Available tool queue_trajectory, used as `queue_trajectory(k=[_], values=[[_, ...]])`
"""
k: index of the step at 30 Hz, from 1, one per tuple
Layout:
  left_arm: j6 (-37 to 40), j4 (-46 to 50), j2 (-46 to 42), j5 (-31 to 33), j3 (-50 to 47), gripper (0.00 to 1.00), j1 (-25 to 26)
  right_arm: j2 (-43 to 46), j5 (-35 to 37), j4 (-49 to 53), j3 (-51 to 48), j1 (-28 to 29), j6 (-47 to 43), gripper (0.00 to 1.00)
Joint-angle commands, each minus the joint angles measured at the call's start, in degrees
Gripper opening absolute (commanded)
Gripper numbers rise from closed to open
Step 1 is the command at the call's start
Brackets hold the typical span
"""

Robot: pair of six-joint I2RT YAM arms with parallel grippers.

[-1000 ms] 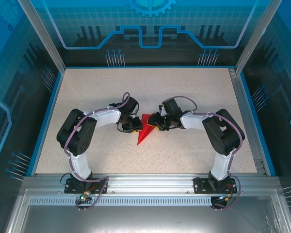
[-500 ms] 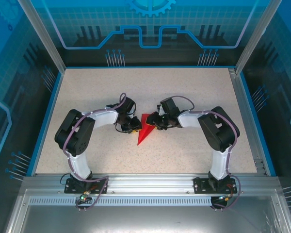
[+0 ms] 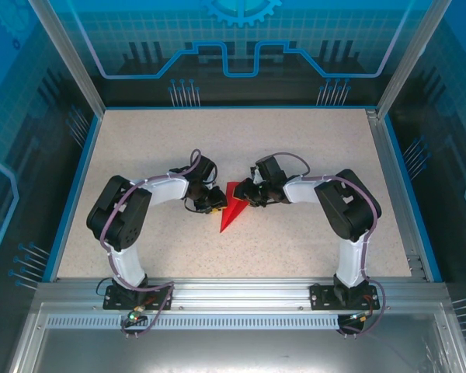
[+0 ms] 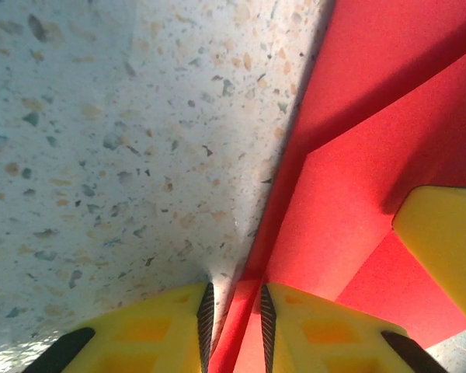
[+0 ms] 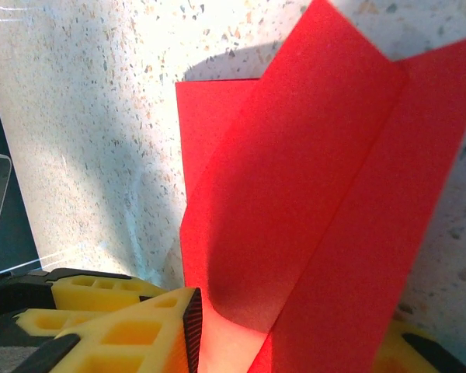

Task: Fold a paper plane with a square sheet of paper (pick it up from the middle)
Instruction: Turn over the paper at the center of the table.

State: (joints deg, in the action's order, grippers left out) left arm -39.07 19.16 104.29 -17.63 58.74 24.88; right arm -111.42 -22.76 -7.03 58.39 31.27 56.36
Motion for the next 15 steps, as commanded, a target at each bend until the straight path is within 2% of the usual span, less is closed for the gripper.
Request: queue_trajectory(k=[1, 15], values=[[-0.9, -0.1, -1.9, -0.3, -0.9, 0.27, -0.7, -0.8, 0.2, -1.2, 0.3, 0.8, -0.7, 0.33], [-0.6, 0.4, -2.4, -0.1, -0.9, 0.28, -0.7, -1.0, -1.0, -2.7, 0.6, 0.8, -0.7, 0.3]])
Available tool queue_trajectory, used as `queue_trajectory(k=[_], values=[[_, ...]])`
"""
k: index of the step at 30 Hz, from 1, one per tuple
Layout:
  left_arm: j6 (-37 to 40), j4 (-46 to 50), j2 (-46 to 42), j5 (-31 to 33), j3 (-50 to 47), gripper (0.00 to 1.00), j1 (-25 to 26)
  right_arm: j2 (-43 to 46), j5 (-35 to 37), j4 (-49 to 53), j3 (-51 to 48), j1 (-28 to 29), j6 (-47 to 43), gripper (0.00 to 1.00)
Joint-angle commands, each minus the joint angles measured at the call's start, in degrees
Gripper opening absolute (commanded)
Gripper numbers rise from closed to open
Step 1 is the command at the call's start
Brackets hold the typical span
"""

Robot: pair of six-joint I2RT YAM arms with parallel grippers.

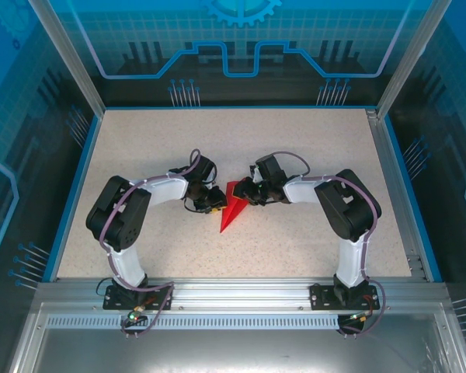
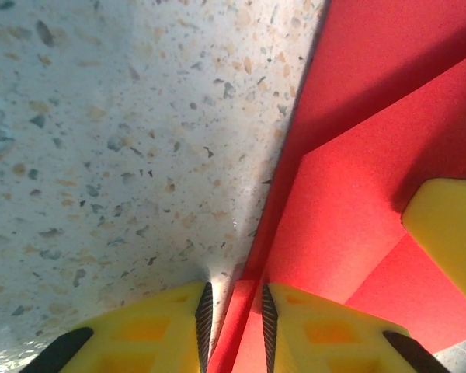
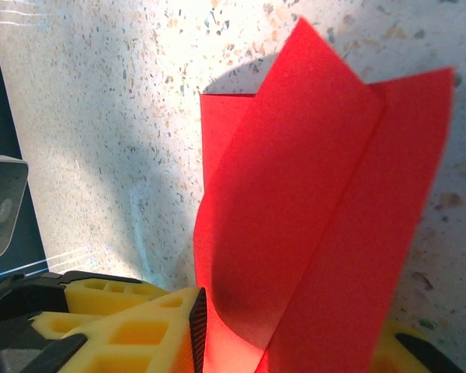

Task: Fold a paper plane with a square sheet of paper (pick it up from the middle)
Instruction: Turn over the paper at the center of the table.

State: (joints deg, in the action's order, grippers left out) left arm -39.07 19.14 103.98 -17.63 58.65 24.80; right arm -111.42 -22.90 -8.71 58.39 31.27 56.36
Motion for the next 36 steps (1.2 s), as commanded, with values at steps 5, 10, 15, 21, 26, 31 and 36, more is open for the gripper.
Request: queue_trajectory(k=[5, 10, 15, 21, 26, 31, 36], values=[[-0.7, 0.5, -2.0, -0.1, -0.6, 0.28, -0.5, -1.3, -1.0, -0.9, 0.5, 0.8, -0.6, 0.29], [-0.6, 0.6, -2.2, -0.2, -0.8, 0.28, -0.6, -1.3, -1.8, -1.3, 0.3, 0.9, -1.3, 0.29], [-0.8, 0.3, -2.9, 0.2, -1.4, 0.28, -0.6, -1.6, -2.4, -1.5, 0.5, 1.0, -1.8, 0.27], [-1.5, -0.5, -4.5, 0.9, -2.5, 0.28, -0.6, -1.9, -2.7, -0.9, 1.4, 1.2, -2.6, 0.19], [-2.1, -1.1, -6.0, 1.6, -3.4, 0.29, -0.5, -1.8, -2.3, 1.7, 2.0, 1.3, -4.1, 0.1], [-2.3, -2.5, -7.8, 1.5, -4.1, 0.29, -0.6, -1.2, -0.7, 6.8, 3.9, 2.2, -4.9, 0.03], [-2.5, -2.3, -10.0, 1.4, -4.6, 0.3, -0.6, 1.1, 4.0, 14.4, 6.3, 4.4, -5.4, 0.03]])
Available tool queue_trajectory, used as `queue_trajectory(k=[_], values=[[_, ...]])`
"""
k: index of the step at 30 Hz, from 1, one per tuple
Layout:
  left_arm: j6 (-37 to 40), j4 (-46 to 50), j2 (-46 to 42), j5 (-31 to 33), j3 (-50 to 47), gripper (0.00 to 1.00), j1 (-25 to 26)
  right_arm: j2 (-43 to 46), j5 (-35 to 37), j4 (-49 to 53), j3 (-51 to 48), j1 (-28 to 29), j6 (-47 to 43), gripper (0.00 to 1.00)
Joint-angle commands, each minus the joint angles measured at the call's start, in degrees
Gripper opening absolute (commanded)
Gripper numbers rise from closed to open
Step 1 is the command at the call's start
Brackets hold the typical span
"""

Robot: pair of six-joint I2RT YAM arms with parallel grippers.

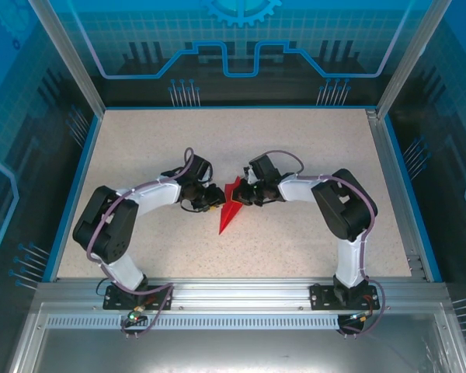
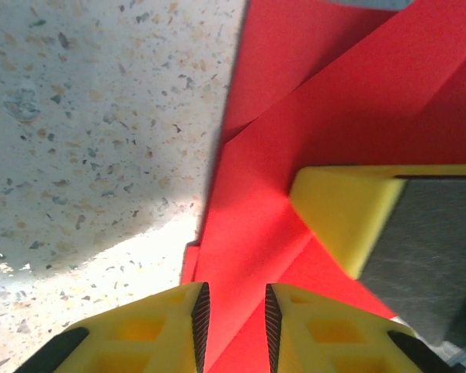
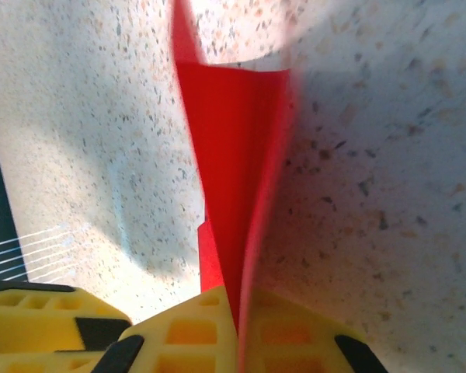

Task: Fold a paper plane with a square sheet of paper (pick it up from the middle)
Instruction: Turn over the paper at the center of the table.

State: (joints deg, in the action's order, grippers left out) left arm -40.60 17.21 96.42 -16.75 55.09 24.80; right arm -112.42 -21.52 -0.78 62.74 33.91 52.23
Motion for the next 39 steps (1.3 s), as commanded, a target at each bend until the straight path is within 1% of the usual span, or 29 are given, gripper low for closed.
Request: queue_trajectory(k=[1, 4, 9, 13, 20, 23, 27, 32, 35, 39], values=[[-0.9, -0.3, -2.8, 0.3, -1.2, 0.3, -0.5, 2.4, 2.9, 7.1, 2.3, 2.3, -1.1, 0.02], [-0.4, 1.0, -3.5, 0.1, -1.0, 0.3, -0.6, 3.2, 4.2, 8.8, 3.1, 3.2, -0.9, 0.02], [0.4, 2.8, -4.9, 0.6, -1.2, 0.3, -0.6, 4.4, 3.9, 10.6, 4.2, 3.4, -1.1, 0.02], [0.0, 3.1, -5.4, 0.6, -1.6, 0.31, -0.6, 5.5, 4.4, 13.2, 5.4, 3.3, -2.2, 0.03], [0.2, 2.5, -7.2, 1.3, -2.4, 0.3, -0.5, 6.1, 4.2, 14.4, 6.4, 3.1, -3.1, 0.03], [0.4, 2.3, -8.1, 1.9, -2.6, 0.3, -0.5, 7.4, 6.7, 16.9, 6.6, 3.5, -4.2, 0.03], [0.4, 2.0, -10.5, 3.4, -3.7, 0.3, -0.7, 8.9, 8.2, 18.6, 5.8, 3.8, -5.8, 0.02], [0.5, 1.8, -13.8, 5.5, -5.1, 0.3, -1.1, 11.0, 12.6, 26.6, 8.6, 4.5, -10.9, 0.02], [-0.1, -0.1, -15.2, 6.8, -5.1, 0.3, -2.4, 12.3, 16.0, 33.1, 11.6, 4.9, -14.8, 0.02], [-2.1, -2.6, -16.6, 10.4, -4.1, 0.3, -4.1, 13.0, 21.5, 43.6, 15.4, 4.9, -17.6, 0.02]])
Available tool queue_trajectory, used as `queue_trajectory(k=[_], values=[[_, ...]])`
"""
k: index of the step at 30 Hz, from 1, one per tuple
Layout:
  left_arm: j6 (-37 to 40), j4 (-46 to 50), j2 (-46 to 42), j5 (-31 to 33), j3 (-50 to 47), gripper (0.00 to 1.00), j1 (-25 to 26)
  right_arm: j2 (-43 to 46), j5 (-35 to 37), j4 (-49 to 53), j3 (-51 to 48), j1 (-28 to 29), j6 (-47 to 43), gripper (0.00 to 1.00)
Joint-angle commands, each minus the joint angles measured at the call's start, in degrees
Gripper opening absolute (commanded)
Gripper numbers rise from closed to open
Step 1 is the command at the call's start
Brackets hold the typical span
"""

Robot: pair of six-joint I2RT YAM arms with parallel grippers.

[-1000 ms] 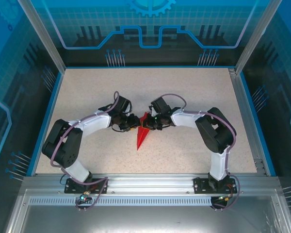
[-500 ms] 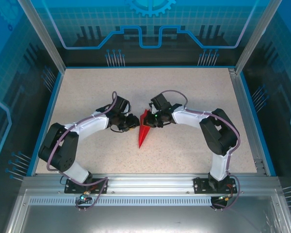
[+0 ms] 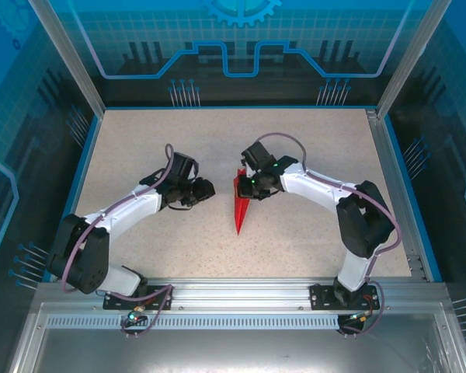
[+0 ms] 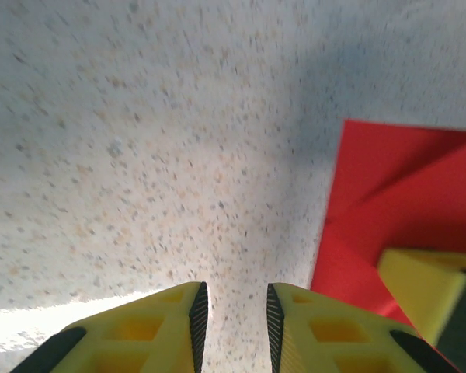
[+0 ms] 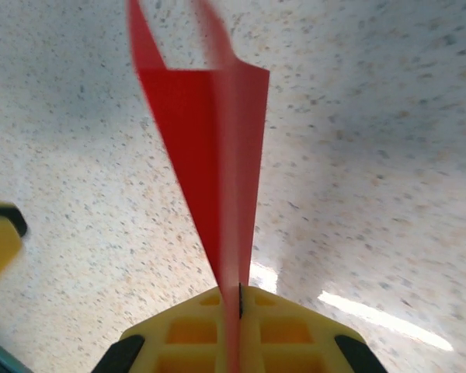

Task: Fold a paper plane with a square sheet of paper (pick it up from the middle)
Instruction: Turn over the paper at the center of the table.

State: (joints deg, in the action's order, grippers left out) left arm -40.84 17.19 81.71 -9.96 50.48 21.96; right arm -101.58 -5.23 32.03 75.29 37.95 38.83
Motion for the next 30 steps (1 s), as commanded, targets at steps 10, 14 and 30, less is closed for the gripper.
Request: queue_trajectory(k=[10, 14, 30], values=[[-5.0, -13.2, -8.6, 6.9, -9.7, 0.34, -2.6, -5.2, 33.3, 39.3, 17.6, 6.7, -4.9, 0.03], [-4.7, -13.1, -13.6, 10.2, -14.8, 0.37, -3.2, -13.3, 40.4, 47.4, 24.0, 9.5, 0.2, 0.02], [-4.7, -6.9, -27.7, 16.6, -25.7, 0.49, -6.6, -37.7, 28.2, 44.5, 46.9, 15.7, 0.5, 0.29]])
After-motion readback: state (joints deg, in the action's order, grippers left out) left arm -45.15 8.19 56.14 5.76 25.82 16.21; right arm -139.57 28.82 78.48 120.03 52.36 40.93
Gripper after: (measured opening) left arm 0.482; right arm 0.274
